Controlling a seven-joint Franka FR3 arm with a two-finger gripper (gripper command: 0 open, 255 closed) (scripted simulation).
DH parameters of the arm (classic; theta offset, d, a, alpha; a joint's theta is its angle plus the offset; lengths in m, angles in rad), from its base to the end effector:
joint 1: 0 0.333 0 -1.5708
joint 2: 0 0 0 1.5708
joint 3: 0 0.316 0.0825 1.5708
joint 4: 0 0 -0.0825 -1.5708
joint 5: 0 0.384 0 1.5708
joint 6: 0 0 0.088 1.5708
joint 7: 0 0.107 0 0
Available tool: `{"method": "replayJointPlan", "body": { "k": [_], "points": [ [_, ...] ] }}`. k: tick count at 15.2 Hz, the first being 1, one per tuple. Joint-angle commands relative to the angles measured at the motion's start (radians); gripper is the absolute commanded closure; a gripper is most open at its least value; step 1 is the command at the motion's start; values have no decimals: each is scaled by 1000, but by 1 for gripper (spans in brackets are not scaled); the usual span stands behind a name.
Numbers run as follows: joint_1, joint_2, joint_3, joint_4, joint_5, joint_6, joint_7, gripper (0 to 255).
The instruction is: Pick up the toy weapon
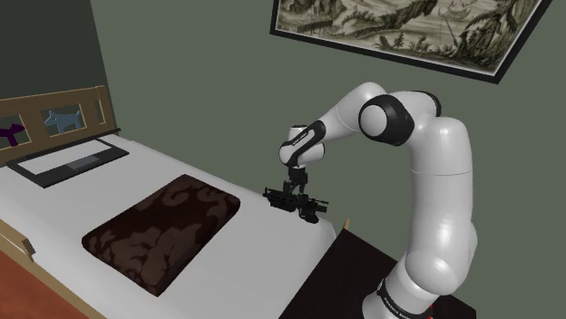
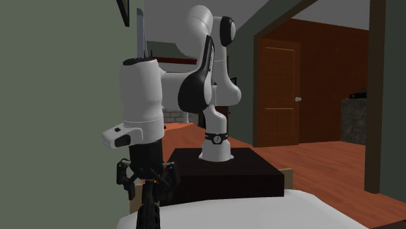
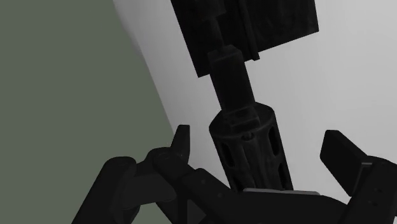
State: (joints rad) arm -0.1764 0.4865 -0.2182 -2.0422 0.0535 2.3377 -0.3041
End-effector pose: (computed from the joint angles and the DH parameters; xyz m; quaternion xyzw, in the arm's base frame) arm 0.5327 -0.2211 0.1917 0.9938 -0.0575 -0.0952 0.0016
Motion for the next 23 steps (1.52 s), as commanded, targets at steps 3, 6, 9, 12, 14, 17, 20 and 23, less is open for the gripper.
{"method": "replayJointPlan", "body": {
  "k": [3, 6, 9, 12, 14, 17, 20, 23],
  "points": [
    [-7, 45, 7, 5, 10, 39, -6, 0],
    [-9, 63, 10, 8, 14, 54, -8, 0],
    [-9, 63, 10, 8, 14, 54, -7, 255],
    [-9, 62, 10, 6, 14, 55, -7, 255],
    [-9, 62, 10, 6, 14, 55, -7, 255],
    [-8, 52, 8, 6, 12, 45, -7, 255],
    [-3, 18, 2, 2, 4, 16, -3, 255],
    [1, -15, -3, -1, -4, -14, 0, 255]
  ]
}}
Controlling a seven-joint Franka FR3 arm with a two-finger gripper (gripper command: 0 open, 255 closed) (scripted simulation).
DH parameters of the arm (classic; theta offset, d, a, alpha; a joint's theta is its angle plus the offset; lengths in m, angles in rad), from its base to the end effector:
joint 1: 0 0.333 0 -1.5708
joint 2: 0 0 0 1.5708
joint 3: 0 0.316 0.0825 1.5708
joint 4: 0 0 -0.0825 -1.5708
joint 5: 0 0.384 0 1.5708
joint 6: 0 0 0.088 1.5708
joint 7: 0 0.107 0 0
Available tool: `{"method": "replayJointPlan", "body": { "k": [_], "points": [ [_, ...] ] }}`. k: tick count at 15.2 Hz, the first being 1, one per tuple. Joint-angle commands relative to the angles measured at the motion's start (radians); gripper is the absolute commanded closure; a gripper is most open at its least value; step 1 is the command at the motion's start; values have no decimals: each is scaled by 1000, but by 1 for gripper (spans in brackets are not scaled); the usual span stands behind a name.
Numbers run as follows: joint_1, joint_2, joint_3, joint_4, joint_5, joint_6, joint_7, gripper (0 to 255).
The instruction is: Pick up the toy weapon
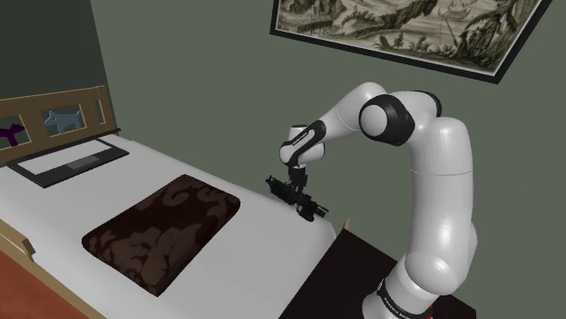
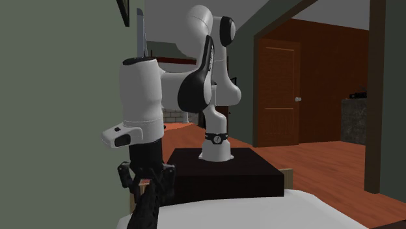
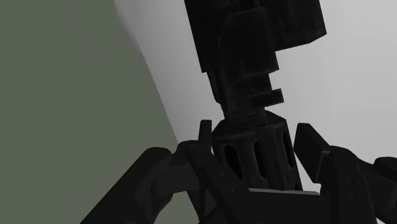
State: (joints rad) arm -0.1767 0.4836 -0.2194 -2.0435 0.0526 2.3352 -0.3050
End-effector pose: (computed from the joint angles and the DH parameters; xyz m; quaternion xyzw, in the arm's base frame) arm 0.5320 -0.2217 0.1928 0.9937 -0.0576 -0.0956 0.0016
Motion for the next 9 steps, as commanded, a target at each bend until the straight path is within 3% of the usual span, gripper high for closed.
{"method": "replayJointPlan", "body": {
  "k": [1, 9],
  "points": [
    [3, -23, -4, 0, -5, -21, 2, 255],
    [11, -96, -15, 3, -24, -96, 10, 255]
  ]
}}
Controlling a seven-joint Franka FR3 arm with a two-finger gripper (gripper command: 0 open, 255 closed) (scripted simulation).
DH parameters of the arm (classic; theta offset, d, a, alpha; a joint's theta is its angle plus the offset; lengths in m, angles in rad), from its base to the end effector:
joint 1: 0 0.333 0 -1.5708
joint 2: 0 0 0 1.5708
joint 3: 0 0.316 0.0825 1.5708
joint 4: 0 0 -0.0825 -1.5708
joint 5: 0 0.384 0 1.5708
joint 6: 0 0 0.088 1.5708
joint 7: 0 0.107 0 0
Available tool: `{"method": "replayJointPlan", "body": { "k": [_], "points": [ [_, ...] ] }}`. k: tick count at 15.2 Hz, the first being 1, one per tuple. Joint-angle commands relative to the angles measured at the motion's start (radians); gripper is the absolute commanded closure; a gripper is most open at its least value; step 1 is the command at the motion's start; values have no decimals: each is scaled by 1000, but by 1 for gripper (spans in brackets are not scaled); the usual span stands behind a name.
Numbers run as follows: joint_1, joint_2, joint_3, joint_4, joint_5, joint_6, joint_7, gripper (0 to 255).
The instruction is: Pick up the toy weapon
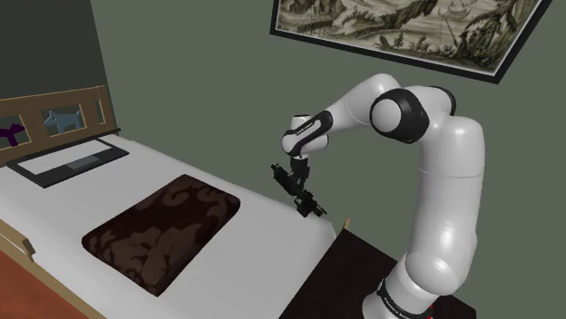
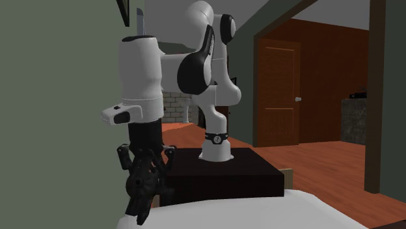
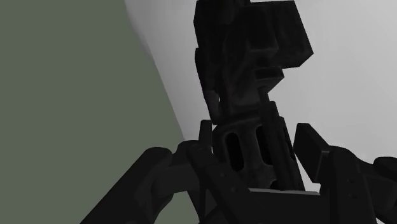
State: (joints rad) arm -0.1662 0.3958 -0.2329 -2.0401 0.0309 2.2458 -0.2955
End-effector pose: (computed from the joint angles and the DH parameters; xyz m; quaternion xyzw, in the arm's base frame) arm 0.5326 -0.2219 0.2381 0.9938 -0.0576 -0.0955 0.0016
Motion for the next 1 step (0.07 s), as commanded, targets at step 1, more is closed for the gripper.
{"method": "replayJointPlan", "body": {
  "k": [1],
  "points": [
    [1, -8, -1, -1, -2, -7, 1, 255]
  ]
}}
